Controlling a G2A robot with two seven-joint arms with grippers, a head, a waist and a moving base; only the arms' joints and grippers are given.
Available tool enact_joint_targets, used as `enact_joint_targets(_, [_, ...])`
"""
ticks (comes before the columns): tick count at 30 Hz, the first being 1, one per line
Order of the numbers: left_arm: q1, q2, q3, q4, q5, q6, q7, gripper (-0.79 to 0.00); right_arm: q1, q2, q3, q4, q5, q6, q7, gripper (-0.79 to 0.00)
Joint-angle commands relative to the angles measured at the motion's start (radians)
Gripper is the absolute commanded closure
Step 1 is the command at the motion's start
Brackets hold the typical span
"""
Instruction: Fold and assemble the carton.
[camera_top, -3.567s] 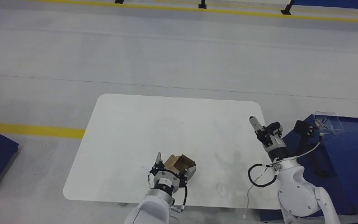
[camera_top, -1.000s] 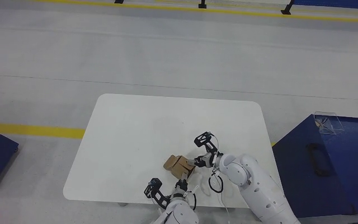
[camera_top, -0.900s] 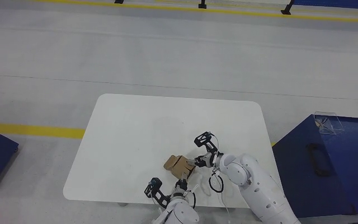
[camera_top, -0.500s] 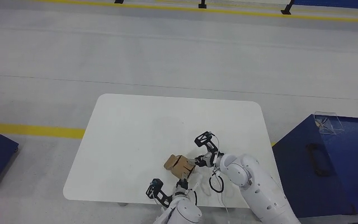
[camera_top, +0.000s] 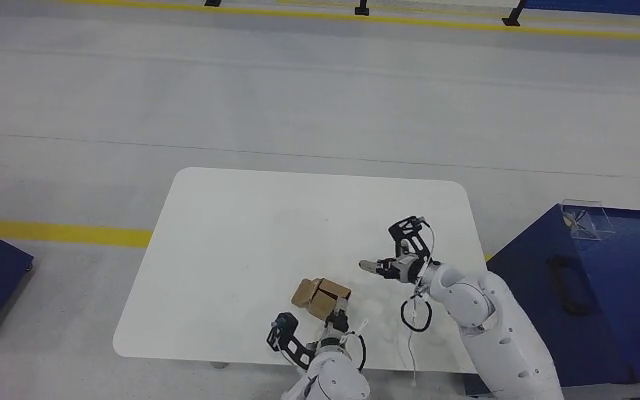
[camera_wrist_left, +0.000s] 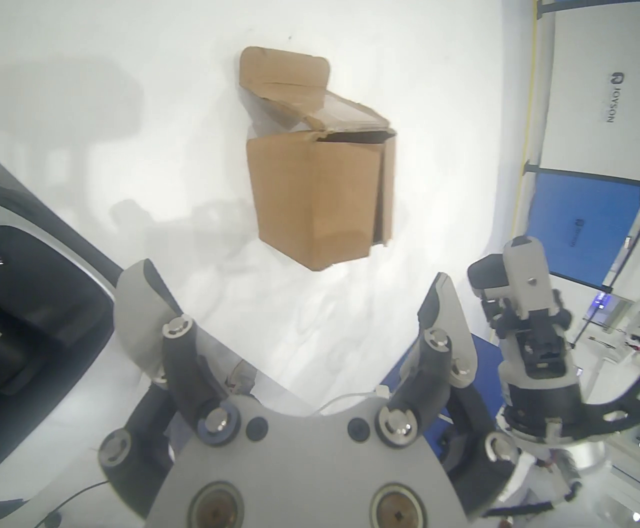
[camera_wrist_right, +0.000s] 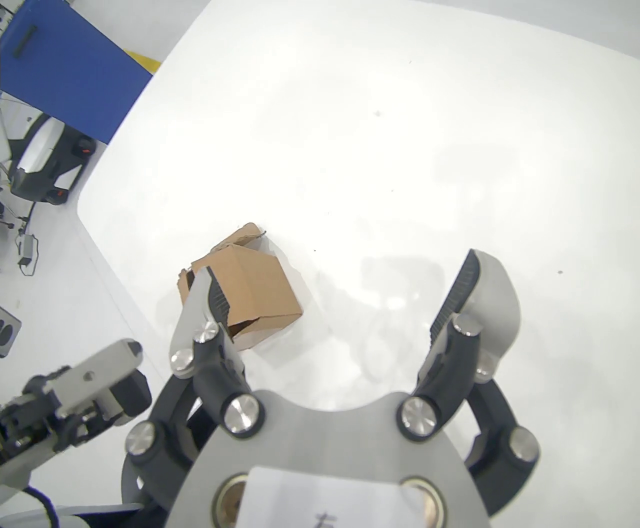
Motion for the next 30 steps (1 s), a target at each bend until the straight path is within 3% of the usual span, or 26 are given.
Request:
enact_joint_targets(1, [0.005,0.010,-0.011,-0.062,0.014,0.000,-0.029,-0.785,-0.035,0.012,0.076,-0.015,0.052,-0.052,0.017,-0.785])
enact_joint_targets(6, [0.023,0.039,-0.022,-0.119,0.056,-0.076,-0.118,-0.785,-0.112,0.036,0.193,-0.029,0.102,-0.170,0.049,-0.785])
enact_joint_targets(12, [0.024,0.041,-0.021,-0.120,0.060,-0.083,-0.123,-0.785,-0.169,0.051,0.213,-0.005,0.133,-0.293,0.086,-0.785])
enact_joint_targets(23, [0.024,0.041,-0.021,-0.120,0.060,-0.083,-0.123,-0.785,-0.107,0.031,0.010,0.066,0.000,-0.177,0.016,-0.785])
enact_joint_targets(30, [0.024,0.041,-0.021,-0.120,0.060,-0.083,-0.123,-0.785,-0.008,-0.001,-0.162,0.142,-0.184,0.003,-0.077,-0.785])
